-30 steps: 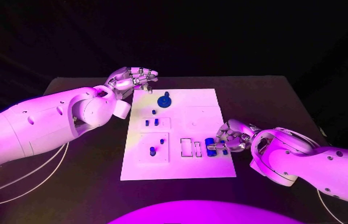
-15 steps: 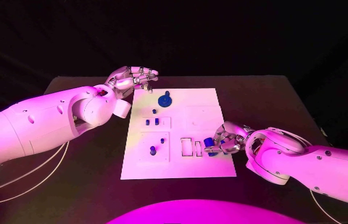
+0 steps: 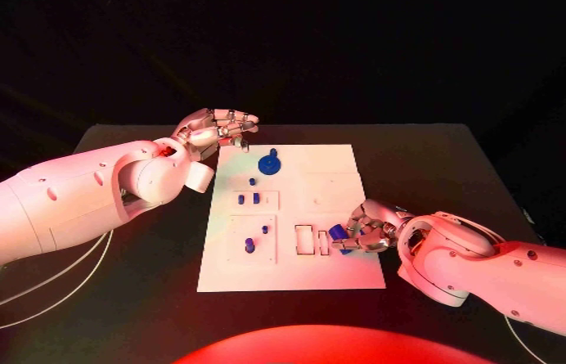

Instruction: Assemble the parts on the task board

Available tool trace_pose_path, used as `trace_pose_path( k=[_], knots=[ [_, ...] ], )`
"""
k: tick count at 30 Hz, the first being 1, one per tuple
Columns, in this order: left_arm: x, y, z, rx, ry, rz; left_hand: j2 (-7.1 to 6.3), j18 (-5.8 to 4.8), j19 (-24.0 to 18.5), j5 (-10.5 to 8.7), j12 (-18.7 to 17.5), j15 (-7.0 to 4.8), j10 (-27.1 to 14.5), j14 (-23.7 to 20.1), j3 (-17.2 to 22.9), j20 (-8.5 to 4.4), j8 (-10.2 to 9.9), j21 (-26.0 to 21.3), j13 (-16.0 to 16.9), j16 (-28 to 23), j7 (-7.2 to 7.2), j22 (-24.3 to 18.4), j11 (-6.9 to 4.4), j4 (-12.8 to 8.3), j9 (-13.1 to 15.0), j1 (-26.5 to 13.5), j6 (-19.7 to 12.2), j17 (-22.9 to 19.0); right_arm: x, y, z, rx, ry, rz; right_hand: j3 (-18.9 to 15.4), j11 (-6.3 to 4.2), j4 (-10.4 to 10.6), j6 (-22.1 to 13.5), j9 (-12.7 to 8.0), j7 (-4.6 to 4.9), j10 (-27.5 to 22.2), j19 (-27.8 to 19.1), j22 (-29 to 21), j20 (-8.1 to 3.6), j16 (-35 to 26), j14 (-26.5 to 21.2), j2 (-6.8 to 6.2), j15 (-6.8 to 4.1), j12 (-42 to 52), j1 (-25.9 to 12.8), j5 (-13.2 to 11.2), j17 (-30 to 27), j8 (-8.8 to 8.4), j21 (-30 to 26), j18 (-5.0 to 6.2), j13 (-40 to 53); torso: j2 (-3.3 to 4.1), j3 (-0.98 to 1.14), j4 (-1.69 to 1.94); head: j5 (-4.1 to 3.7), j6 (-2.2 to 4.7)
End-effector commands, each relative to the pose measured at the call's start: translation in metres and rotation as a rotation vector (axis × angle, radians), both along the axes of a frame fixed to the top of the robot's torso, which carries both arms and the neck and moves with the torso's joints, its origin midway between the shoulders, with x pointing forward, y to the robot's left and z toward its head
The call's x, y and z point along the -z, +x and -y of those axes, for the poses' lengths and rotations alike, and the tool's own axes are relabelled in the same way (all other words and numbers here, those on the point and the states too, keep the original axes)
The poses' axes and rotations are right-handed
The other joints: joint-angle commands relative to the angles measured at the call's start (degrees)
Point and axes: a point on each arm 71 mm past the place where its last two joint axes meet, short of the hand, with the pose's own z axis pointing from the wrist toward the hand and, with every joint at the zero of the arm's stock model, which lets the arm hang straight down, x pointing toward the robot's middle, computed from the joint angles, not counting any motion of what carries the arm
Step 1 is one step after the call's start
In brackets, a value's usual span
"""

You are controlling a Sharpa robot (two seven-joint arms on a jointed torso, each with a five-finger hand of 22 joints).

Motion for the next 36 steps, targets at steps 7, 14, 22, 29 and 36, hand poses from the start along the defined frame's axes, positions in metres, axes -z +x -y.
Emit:
trace_pose_path(
  k=[7, 14, 22, 29, 36],
  knots=[
    [-0.001, 0.0, 0.002, 0.015, -0.012, -0.001, 0.02, 0.83, 0.3, 0.32, 0.2, 0.14, -0.5, -0.3, -0.1, 0.01, 0.2, -0.2, -0.1, -0.2, 0.06, -0.1, 0.03, -0.1, -0.1, 0.3, -0.3, -0.1, -0.017, 0.0, 0.003, 0.098, 0.119, 0.006, 0.8, -0.91, 0.1, 1.6, 0.3, -0.59, 2.6, 5.8, 15.0, -0.74, 0.3, 4.9, 1.74, -0.85, 0.8, 1.1, 1.4, 9.3, 0.66, 0.9, -1.18, 10.4, -0.05, -0.05, -0.03, -0.01, 0.21],
    [-0.001, 0.0, 0.003, 0.017, -0.012, -0.002, 0.02, 0.83, 0.3, 0.32, 0.2, 0.14, -0.5, -0.3, -0.1, 0.01, 0.2, -0.2, -0.1, -0.2, 0.06, -0.1, 0.03, -0.1, -0.1, 0.3, -0.3, -0.1, -0.029, -0.002, -0.011, 0.061, 0.156, -0.039, 0.6, -1.01, 0.2, 2.0, 0.2, -0.65, 2.8, 5.8, 15.0, -0.92, 0.3, 4.9, 2.22, -0.99, 1.0, -0.5, 1.6, 9.3, 0.54, 0.9, -1.18, 10.6, 0.01, -0.07, 0.02, 0.05, 0.21],
    [-0.001, 0.0, 0.005, 0.022, -0.014, -0.003, 0.02, 0.83, 0.3, 0.32, 0.2, 0.14, -0.5, -0.3, -0.1, 0.01, 0.2, -0.2, -0.1, -0.2, 0.06, -0.1, 0.03, -0.1, -0.1, 0.3, -0.3, -0.1, -0.024, -0.003, -0.032, 0.002, 0.159, -0.115, 0.5, -1.01, 0.2, 2.0, 0.2, -0.66, 2.8, 5.7, 14.9, -0.95, 0.3, 4.9, 2.51, -1.0, 0.8, -1.2, 1.7, 9.2, 0.47, 0.6, -1.12, 10.5, 0.03, -0.1, 0.05, 0.44, 0.04],
    [-0.001, -0.001, 0.006, 0.024, -0.015, -0.003, 0.02, 0.83, 0.3, 0.32, 0.2, 0.14, -0.5, -0.3, -0.1, 0.01, 0.2, -0.2, -0.1, -0.2, 0.06, -0.1, 0.03, -0.1, -0.1, 0.3, -0.3, -0.1, -0.016, -0.003, -0.045, -0.026, 0.147, -0.146, 0.3, -1.0, 0.1, 2.0, 0.2, -0.63, 2.8, 5.7, 14.8, -0.96, 0.3, 4.8, 2.44, -1.0, 0.8, -1.7, 1.3, 9.1, 0.41, 0.5, -1.09, 10.5, 0.03, -0.06, 0.02, 0.63, -0.12],
    [-0.001, -0.001, 0.006, 0.027, -0.015, -0.005, 0.02, 0.83, 0.3, 0.32, 0.2, 0.14, -0.5, -0.3, -0.1, 0.01, 0.2, -0.2, -0.1, -0.2, 0.06, -0.1, 0.03, -0.1, -0.1, 0.3, -0.3, -0.1, -0.012, -0.003, -0.051, -0.036, 0.138, -0.145, -0.2, -0.98, 0.1, 2.1, 0.3, -0.61, 2.7, 5.6, 14.8, -0.97, 0.2, 4.8, 2.15, -0.98, 0.7, -2.6, 0.5, 9.0, 0.38, 0.4, -1.07, 10.5, 0.03, -0.05, -0.05, 0.76, -0.22]
  ],
)
